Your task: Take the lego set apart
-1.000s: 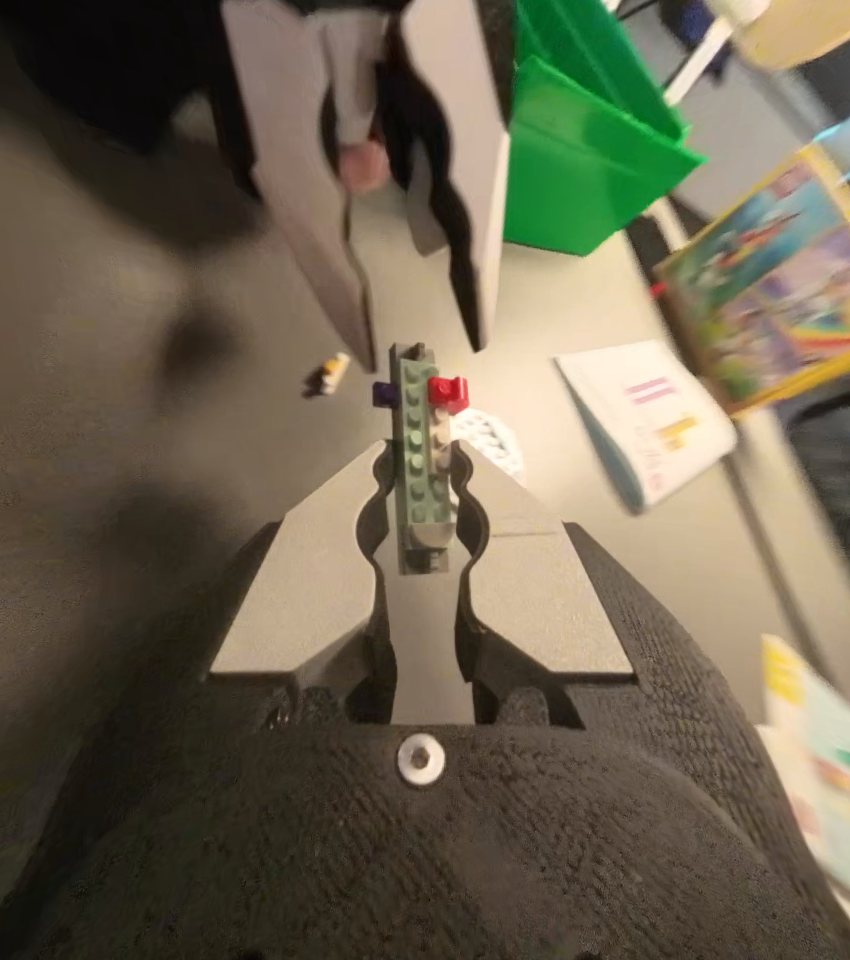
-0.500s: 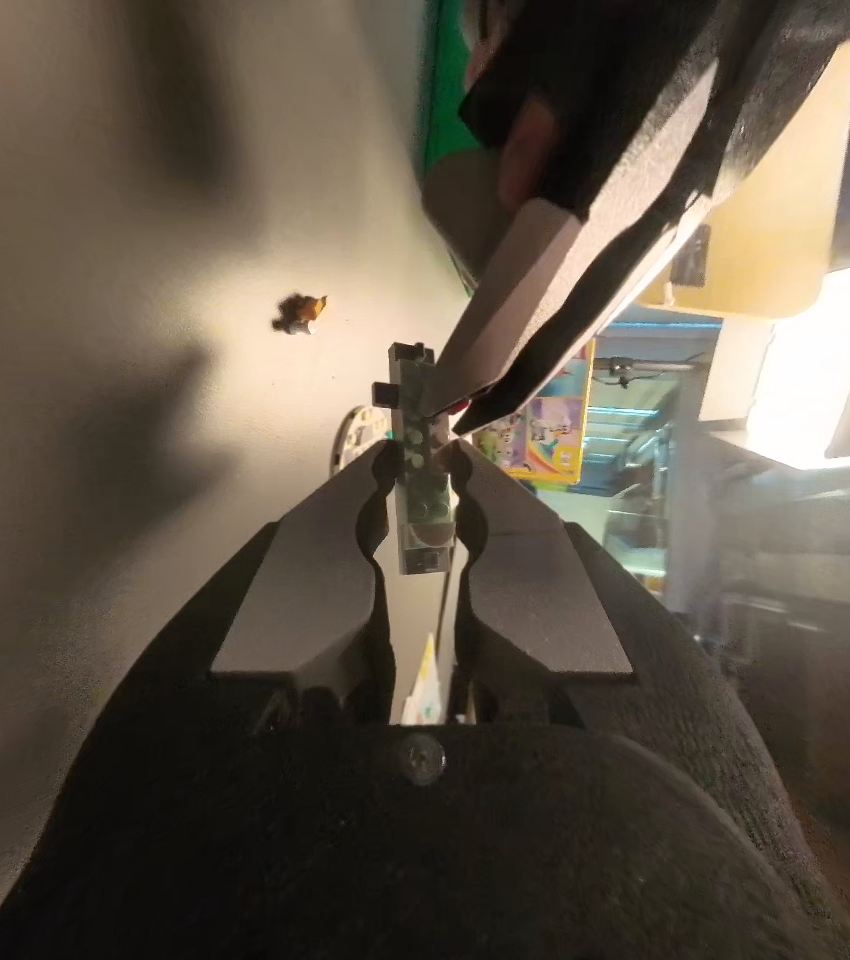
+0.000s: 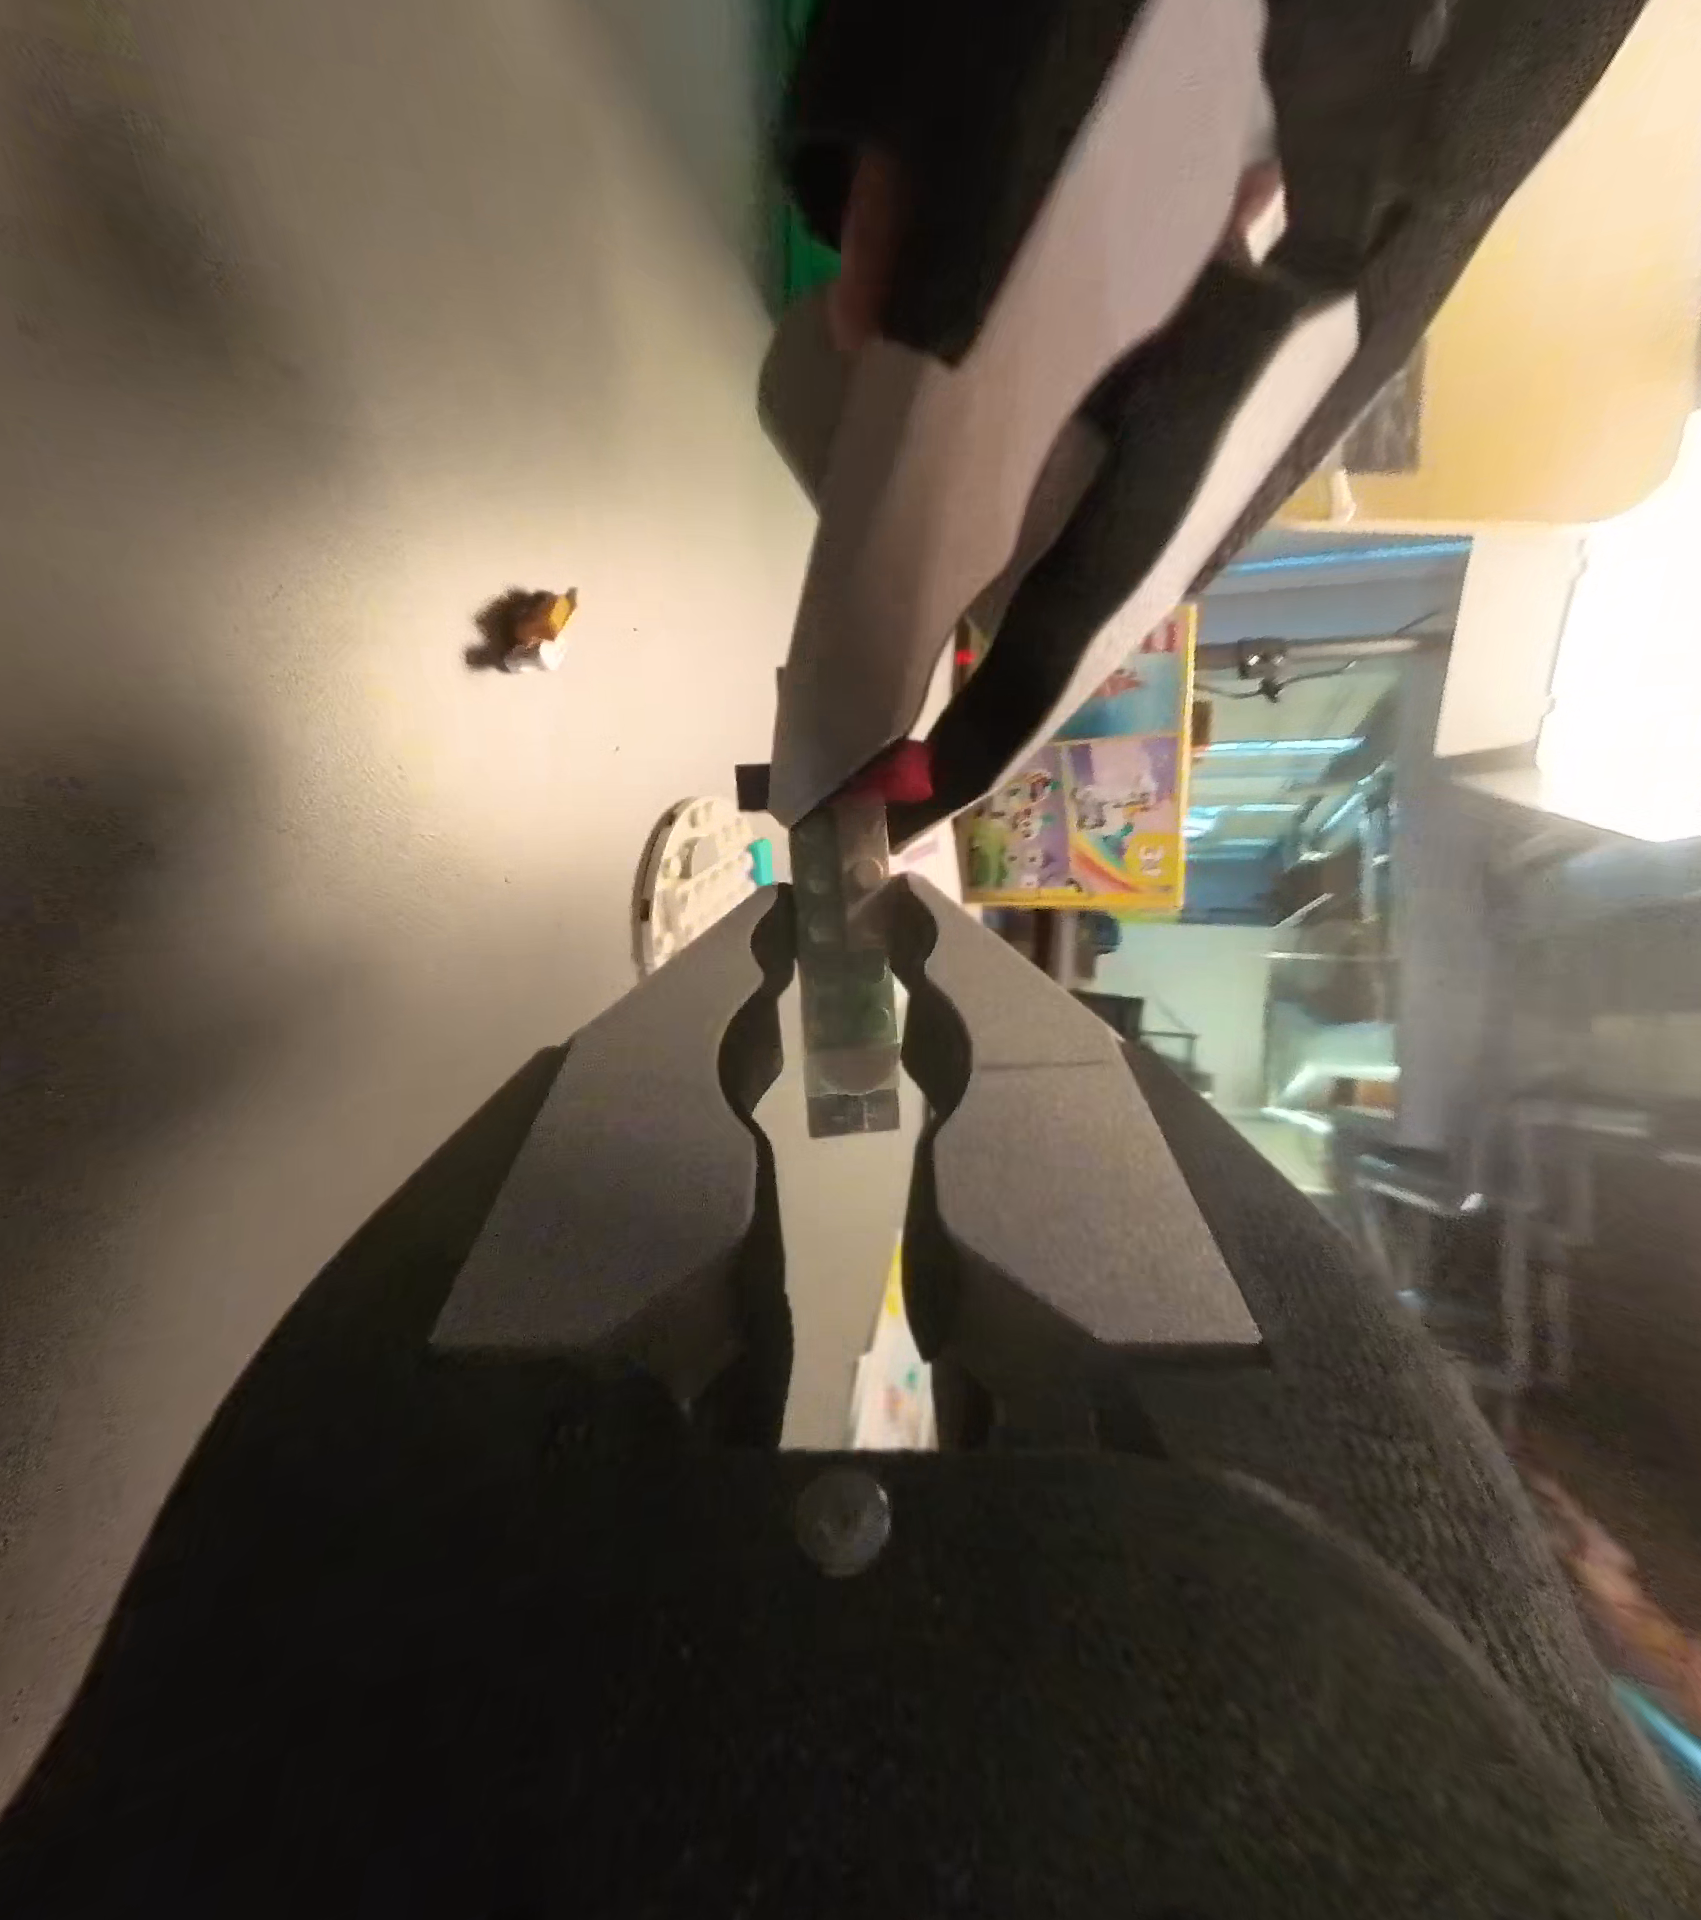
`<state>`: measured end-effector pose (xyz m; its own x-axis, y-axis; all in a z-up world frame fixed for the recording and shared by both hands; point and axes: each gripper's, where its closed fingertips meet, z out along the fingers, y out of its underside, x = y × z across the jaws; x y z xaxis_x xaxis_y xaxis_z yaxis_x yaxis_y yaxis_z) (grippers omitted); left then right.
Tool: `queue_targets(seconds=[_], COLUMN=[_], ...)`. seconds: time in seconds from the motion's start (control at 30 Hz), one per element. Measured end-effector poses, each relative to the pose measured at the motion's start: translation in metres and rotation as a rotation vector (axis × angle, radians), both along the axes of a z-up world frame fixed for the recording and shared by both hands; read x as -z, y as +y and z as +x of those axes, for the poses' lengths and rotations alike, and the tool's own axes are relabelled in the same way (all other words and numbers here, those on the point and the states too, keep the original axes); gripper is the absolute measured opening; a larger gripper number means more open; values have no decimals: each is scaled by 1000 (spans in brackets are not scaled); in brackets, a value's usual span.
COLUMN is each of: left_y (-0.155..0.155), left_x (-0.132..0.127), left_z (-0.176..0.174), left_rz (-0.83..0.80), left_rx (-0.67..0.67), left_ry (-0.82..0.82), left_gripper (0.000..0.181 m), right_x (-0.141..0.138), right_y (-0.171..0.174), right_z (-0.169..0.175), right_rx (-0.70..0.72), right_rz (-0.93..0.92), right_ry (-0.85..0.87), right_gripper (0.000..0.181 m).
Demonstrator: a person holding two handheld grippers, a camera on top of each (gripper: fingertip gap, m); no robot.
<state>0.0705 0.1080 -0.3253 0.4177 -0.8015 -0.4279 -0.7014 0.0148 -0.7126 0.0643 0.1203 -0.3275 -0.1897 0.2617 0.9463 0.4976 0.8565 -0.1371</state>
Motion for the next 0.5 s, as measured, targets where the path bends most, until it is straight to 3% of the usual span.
queue_targets(seconds=[0.2, 0.37, 0.5], left_y=[-1, -4, 12], left_x=[1, 1, -5], left_z=[2, 3, -7], left_rz=[161, 44, -38], left_rx=[34, 20, -214], left_ry=[81, -83, -216], left_gripper=[20, 19, 21], right_x=[8, 9, 1], right_y=[-2, -7, 10], right_z=[2, 1, 0], right_rx=[28, 19, 96], right_rz=[-222, -288, -155], right_ry=[-6, -5, 48], right_gripper=[16, 16, 16])
